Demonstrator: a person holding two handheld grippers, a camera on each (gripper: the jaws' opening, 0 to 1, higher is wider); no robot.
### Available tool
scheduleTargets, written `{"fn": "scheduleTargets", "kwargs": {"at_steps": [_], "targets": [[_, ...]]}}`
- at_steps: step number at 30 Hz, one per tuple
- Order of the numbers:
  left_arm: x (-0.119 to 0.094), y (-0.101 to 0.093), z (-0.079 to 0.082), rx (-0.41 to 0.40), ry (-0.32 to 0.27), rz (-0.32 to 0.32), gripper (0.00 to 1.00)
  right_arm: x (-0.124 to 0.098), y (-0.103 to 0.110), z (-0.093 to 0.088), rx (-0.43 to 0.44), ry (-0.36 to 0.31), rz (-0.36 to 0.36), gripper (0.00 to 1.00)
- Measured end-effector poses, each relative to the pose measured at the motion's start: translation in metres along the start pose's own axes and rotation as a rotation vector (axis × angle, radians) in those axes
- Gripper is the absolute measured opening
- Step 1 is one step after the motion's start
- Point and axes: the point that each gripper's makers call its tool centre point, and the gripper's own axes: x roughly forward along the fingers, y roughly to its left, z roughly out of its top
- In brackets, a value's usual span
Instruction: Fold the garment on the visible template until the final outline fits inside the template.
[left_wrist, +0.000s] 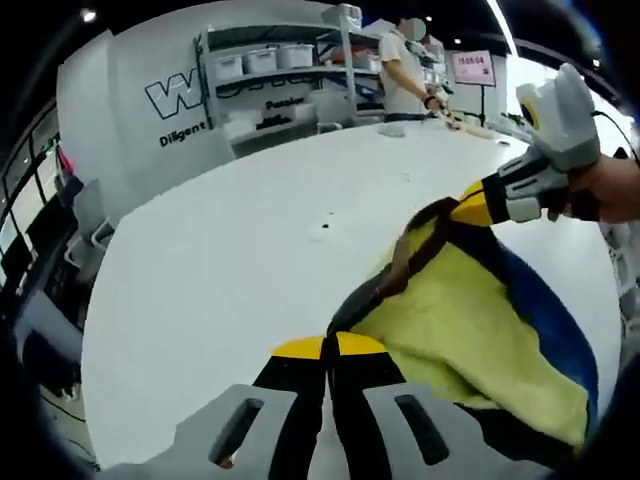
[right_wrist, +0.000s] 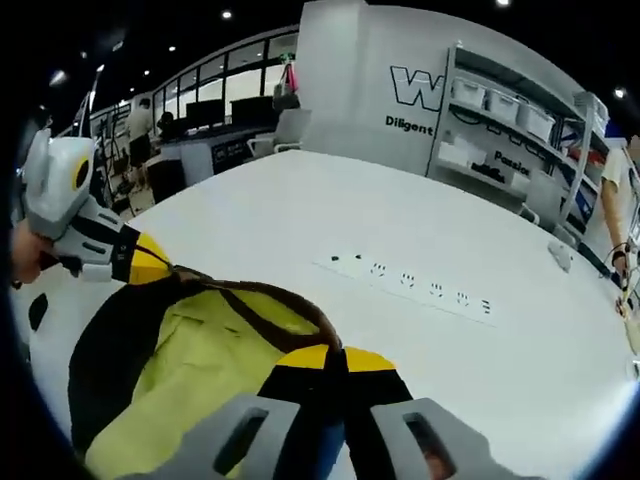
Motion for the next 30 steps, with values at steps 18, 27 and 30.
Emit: {"fn": "scheduleTargets", "kwargs": {"at_steps": [18, 27, 30], "targets": [[-0.041, -0.014, -0.004, -0.032, -0.074, -0.068, 0.46, -0.022, 0.004, 0.021, 0.002, -0.094, 0.018, 0.54], [-0.061, -0.023, -0.020, -0.074, -0.071, -0.081, 0.43, -0.040, 0.009, 0.014, 0.056, -0.092, 0.000, 0.57], [-0.067, -0.024, -0.022, -0.080, -0.080, -0.082, 0.42, -0.044, 0.011, 0.008, 0.078, -0.099, -0.002, 0.58]]}}
